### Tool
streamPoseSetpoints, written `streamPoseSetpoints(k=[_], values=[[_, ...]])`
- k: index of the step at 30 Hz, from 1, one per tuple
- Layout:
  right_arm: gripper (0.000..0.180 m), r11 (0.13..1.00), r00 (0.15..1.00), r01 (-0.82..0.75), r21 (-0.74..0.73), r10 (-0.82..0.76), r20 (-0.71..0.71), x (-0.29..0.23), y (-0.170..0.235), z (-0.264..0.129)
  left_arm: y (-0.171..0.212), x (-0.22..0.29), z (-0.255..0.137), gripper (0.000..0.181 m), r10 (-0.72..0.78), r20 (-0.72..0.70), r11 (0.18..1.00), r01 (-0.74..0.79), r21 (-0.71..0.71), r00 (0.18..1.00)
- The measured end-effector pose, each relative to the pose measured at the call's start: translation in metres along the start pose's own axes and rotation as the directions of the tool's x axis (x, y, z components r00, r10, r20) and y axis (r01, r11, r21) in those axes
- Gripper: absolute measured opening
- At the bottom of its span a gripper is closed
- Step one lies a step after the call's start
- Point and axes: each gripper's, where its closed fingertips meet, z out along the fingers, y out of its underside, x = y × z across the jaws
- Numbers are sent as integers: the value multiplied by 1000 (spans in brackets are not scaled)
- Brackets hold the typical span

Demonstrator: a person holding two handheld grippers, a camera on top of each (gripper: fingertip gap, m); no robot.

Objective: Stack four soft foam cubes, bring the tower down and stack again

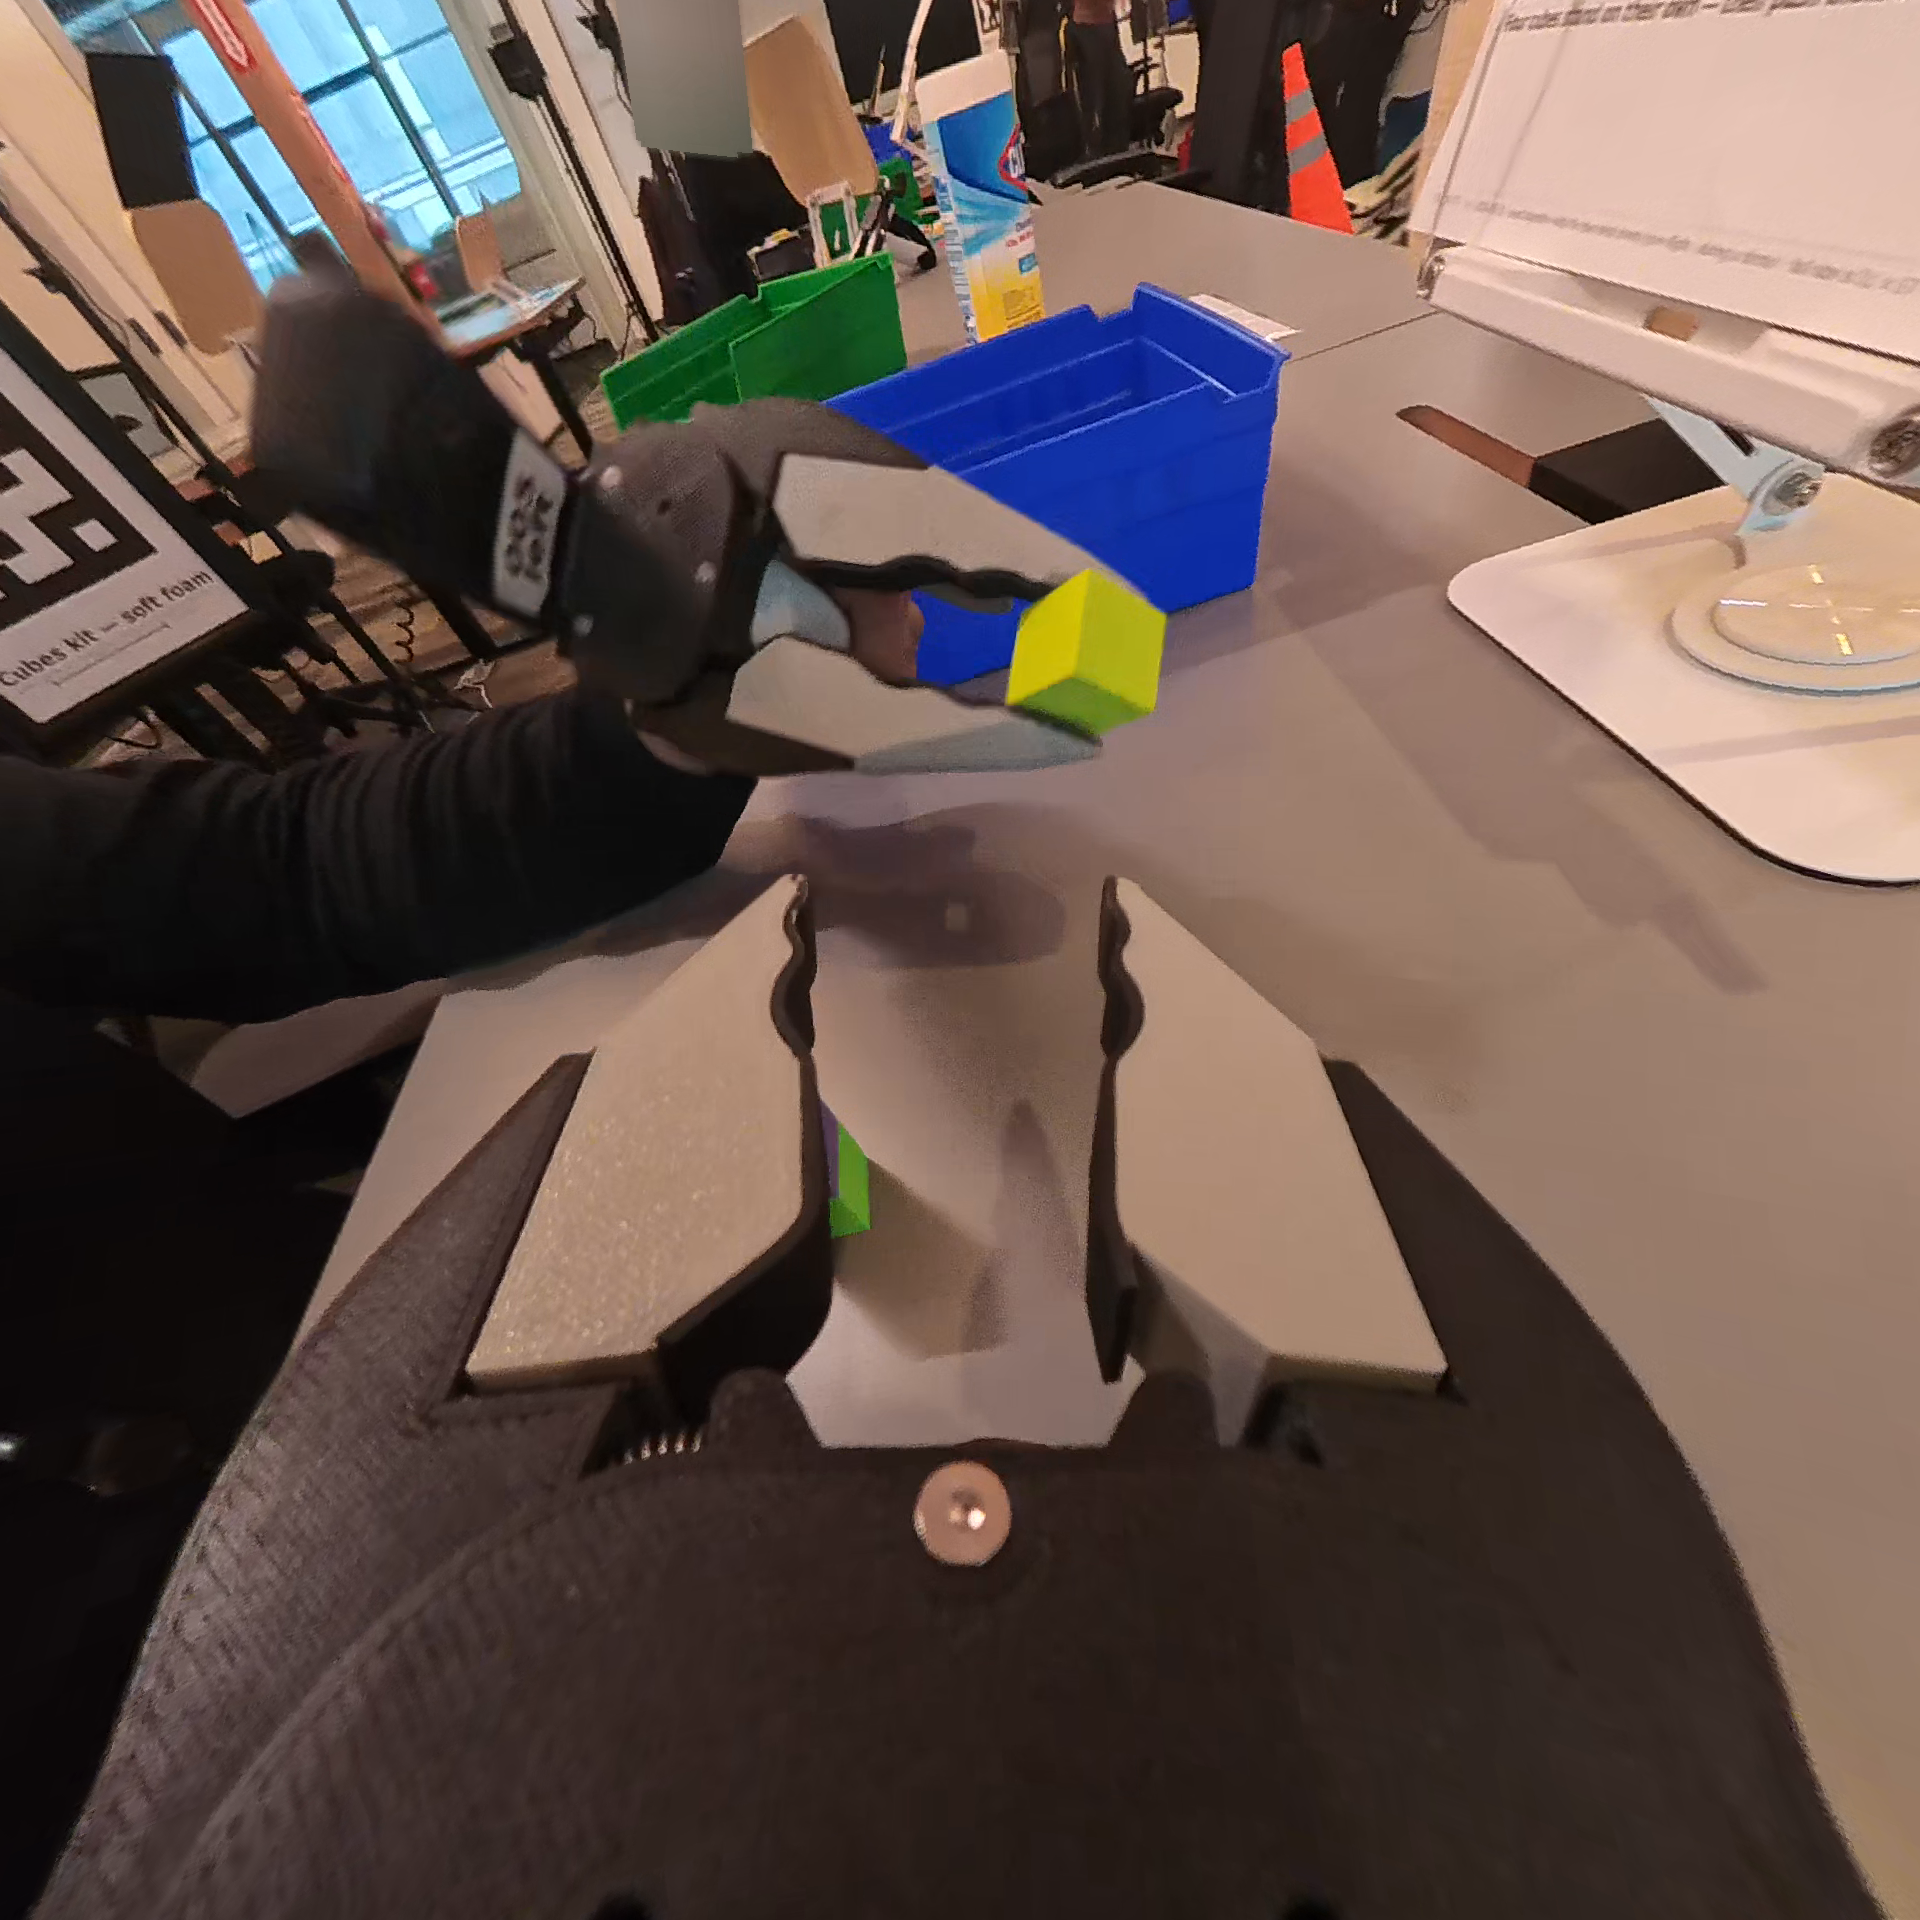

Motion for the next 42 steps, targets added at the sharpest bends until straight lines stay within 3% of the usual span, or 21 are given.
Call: streamPoseSetpoints(k=[5, 8, 16, 20, 33, 42], values=[[52, 1000, 1000, -7, -14, 7, 0, -9, -2, 10, -31, 25, -9, 29, 256, 43, 961, -259, 97, 966], [52, 1000, 1000, -2, -18, 2, 1, -13, -2, 14, -37, 32, -12, 29, 331, 52, 935, -335, 114, 942], [50, 997, 997, -80, 5, 79, 22, -11, -5, 15, -49, 42, -19, 29, 393, 51, 901, -396, 176, 918], [39, 992, 989, -127, 15, 126, 76, -15, -6, 13, -52, 43, -21, 29, 410, 63, 892, -415, 181, 910], [26, 991, 988, -132, -2, 132, 84, -18, -4, 17, -49, 49, -19, 29, 428, 37, 888, -428, 169, 903], [25, 988, 995, -68, -136, 77, 59, -22, 12, 15, -47, 63, -20, 29, 456, -34, 877, -442, 189, 889]])
